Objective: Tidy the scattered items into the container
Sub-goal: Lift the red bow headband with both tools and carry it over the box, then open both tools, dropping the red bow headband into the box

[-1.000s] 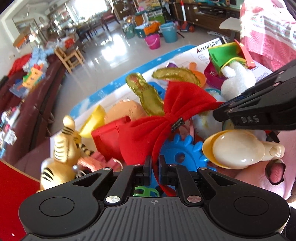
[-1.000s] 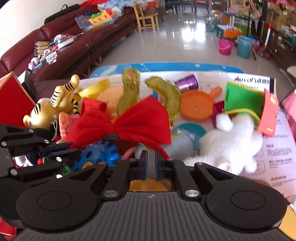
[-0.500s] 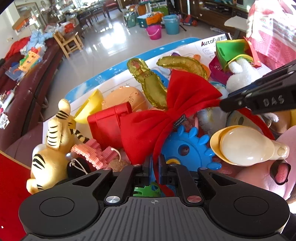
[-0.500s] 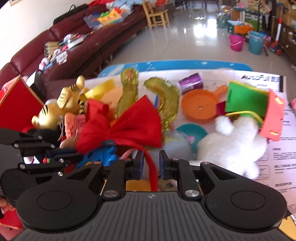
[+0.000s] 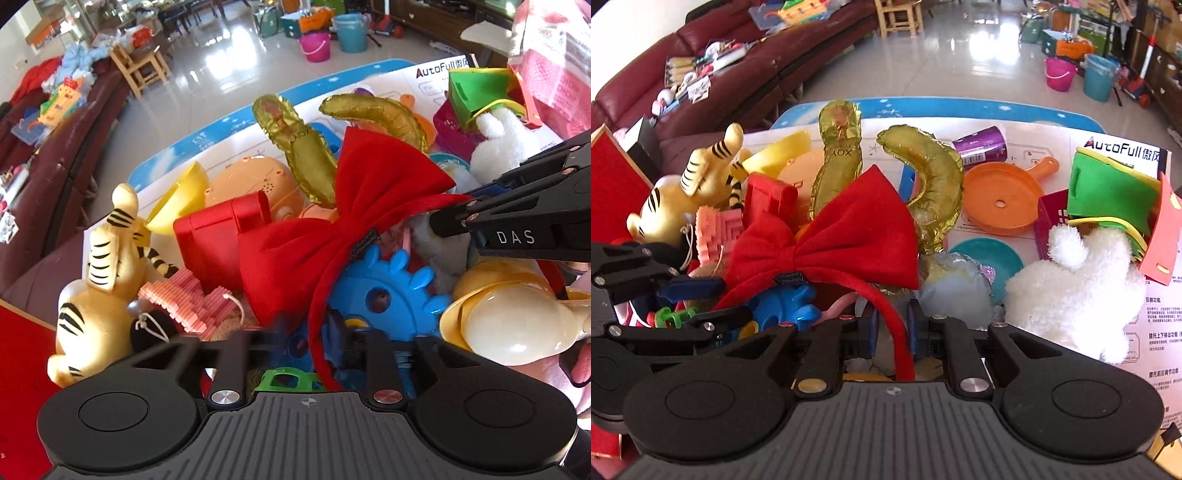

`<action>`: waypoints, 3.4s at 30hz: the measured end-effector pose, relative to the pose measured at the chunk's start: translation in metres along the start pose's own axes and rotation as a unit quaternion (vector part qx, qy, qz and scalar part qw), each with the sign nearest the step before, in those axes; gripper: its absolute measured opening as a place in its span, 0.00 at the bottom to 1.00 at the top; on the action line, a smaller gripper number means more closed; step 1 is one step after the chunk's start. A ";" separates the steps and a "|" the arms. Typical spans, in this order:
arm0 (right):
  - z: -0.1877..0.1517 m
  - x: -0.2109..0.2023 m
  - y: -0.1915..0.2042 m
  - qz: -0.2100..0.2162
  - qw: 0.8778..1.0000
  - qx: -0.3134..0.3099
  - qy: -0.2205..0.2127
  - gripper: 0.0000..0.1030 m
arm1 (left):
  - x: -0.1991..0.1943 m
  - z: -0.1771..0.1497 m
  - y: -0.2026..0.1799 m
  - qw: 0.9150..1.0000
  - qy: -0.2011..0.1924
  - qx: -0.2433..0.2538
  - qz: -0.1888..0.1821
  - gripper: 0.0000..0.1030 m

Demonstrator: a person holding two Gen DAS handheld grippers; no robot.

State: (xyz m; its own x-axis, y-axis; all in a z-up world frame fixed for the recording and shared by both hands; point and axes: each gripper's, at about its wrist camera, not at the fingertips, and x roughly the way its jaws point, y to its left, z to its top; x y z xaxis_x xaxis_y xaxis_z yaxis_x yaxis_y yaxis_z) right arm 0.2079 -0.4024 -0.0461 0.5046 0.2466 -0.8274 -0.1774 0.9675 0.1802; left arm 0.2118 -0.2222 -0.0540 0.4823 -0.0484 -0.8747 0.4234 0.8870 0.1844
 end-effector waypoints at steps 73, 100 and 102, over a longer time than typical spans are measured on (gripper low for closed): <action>0.018 -0.114 0.440 0.229 0.910 -0.327 -0.115 0.92 | -0.278 -0.269 0.261 0.854 -0.125 -0.405 0.302 1.00; -0.022 -0.086 0.452 0.209 0.891 -0.401 -0.041 0.99 | -0.235 -0.321 0.271 0.889 -0.030 -0.403 0.217 1.00; -0.024 -0.084 0.453 0.203 0.889 -0.410 -0.039 0.99 | -0.233 -0.321 0.270 0.889 -0.027 -0.401 0.220 1.00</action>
State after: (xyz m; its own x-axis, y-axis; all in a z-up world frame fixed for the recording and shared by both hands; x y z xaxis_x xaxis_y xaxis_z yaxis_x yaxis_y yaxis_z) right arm 0.0650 0.0142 0.0924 0.3090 0.6000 -0.7379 -0.8977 0.4402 -0.0181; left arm -0.0327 0.1762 0.0558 0.5115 0.3808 -0.7704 -0.4867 0.8672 0.1055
